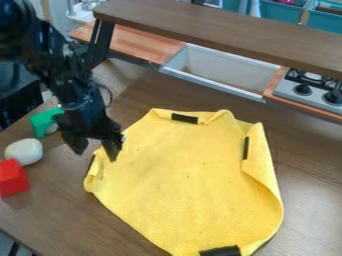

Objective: Fold the cloth from left to right

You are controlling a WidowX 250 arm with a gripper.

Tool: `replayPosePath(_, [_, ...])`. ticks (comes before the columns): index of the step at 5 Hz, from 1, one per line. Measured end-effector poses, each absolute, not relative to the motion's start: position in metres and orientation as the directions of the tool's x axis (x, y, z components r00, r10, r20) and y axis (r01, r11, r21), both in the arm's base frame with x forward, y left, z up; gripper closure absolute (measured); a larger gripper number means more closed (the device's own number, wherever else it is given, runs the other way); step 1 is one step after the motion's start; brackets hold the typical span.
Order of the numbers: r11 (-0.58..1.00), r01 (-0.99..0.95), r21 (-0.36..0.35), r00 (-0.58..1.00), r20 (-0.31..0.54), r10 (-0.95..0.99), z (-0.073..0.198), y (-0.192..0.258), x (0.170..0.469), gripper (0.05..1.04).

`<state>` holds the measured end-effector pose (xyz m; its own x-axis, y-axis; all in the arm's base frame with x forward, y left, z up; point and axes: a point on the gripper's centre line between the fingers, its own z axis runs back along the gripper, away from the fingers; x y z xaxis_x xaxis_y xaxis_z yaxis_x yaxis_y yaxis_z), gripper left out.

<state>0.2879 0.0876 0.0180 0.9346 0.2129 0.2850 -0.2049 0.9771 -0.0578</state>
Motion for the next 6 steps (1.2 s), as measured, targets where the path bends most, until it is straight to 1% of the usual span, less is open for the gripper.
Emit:
replayPosePath(1, [0.972,-0.229,-0.052,0.931,0.281,0.234,0.014,0.091,0.287,0.082])
replayPosePath(2, [0.968,-0.249,-0.041,0.938,0.238,0.252,-0.001,0.093,0.283,0.082])
replayPosePath(3, [0.966,-0.257,-0.035,0.937,0.233,0.258,-0.005,0.094,0.284,0.082])
replayPosePath(4, [0.965,-0.262,-0.019,0.943,0.206,0.261,-0.017,0.097,0.283,0.082])
replayPosePath(5, [0.963,-0.270,-0.017,0.942,0.204,0.267,-0.019,0.098,0.284,0.133])
replayPosePath(6, [0.961,-0.275,-0.019,0.942,0.193,0.274,-0.022,0.098,0.284,0.400])
